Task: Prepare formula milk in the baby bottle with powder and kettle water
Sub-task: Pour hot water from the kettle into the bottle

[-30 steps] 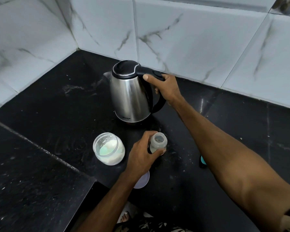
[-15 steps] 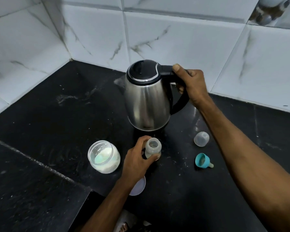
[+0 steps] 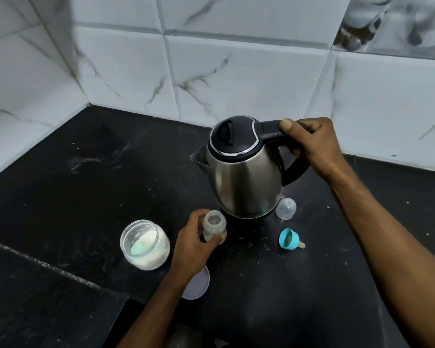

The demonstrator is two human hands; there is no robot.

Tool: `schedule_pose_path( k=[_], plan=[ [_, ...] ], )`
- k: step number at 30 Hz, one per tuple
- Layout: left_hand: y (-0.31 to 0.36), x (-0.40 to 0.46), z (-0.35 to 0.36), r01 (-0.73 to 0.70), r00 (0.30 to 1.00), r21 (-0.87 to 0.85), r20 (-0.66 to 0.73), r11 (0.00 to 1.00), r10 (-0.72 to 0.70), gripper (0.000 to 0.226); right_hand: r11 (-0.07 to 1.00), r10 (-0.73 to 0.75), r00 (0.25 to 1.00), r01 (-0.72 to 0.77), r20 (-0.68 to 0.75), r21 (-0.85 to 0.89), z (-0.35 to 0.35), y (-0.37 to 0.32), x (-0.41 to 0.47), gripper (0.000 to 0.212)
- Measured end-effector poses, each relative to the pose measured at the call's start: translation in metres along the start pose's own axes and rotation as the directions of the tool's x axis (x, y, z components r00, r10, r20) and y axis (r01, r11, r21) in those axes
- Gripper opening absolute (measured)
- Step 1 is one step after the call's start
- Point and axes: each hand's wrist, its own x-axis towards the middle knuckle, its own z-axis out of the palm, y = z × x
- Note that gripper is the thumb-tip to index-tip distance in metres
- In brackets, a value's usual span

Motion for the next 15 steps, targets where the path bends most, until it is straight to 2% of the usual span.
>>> schedule_pose_path(
  k=[2, 6, 10, 15],
  plan=[
    [-0.001, 0.0, -0.002, 0.003, 1.0, -0.006, 0.002, 1.0, -0.003, 0.053, 0.999, -0.015, 1.0, 0.015, 0.002, -0.04, -0.003, -0.004, -0.004, 0.072],
    [-0.003, -0.002, -0.004, -0.001, 1.0, -0.005, 0.009, 1.0, 0.001, 0.052, 0.997, -0.016, 1.0, 0.016, 0.01, -0.079, -0.006, -0.012, -0.008, 0.06],
    [-0.006, -0.003, -0.004, -0.025, 1.0, -0.009, -0.008, 1.0, 0.025, 0.051, 0.991, -0.024, 0.999, 0.03, 0.044, -0.127, -0.006, -0.019, -0.011, 0.063],
    [-0.009, -0.002, -0.004, -0.011, 1.0, -0.017, 0.002, 1.0, 0.011, 0.057, 0.985, -0.041, 0.996, 0.053, 0.078, -0.167, -0.007, -0.027, -0.015, 0.058]
  ],
)
